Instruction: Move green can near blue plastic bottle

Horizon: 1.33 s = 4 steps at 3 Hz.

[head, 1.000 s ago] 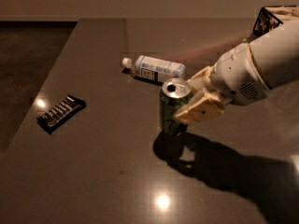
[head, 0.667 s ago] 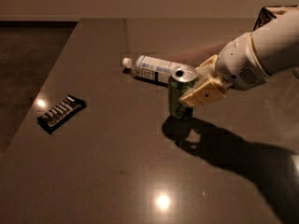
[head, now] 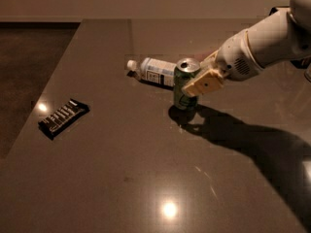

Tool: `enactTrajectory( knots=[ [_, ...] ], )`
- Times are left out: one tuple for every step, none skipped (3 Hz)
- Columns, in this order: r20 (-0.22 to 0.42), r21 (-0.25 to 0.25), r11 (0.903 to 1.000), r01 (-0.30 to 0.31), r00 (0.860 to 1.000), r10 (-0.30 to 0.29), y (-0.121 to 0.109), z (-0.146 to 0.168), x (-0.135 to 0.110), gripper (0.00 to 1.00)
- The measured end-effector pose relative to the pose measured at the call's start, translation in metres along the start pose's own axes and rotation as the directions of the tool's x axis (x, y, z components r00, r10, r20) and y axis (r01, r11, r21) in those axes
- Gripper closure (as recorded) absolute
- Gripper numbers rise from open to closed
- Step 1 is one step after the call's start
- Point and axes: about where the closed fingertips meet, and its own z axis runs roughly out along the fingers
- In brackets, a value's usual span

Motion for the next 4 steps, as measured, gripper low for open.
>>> enactTrajectory(
  knots=[
    [0.004, 0.017, 0.9997, -0.019, 1.0, 0.019, -0.012, 0.008, -0.003, 0.81],
    [0.011, 0.025, 0.9994, -0.022, 1.0, 0.022, -0.017, 0.014, -0.003, 0.58],
    [0.018, 0.023, 0.9996, -0.016, 1.0, 0.016, -0.016, 0.019, -0.001, 0.35],
    [0.017, 0.022, 0.9997, -0.013, 1.0, 0.013, -0.015, 0.02, -0.002, 0.12]
  ],
)
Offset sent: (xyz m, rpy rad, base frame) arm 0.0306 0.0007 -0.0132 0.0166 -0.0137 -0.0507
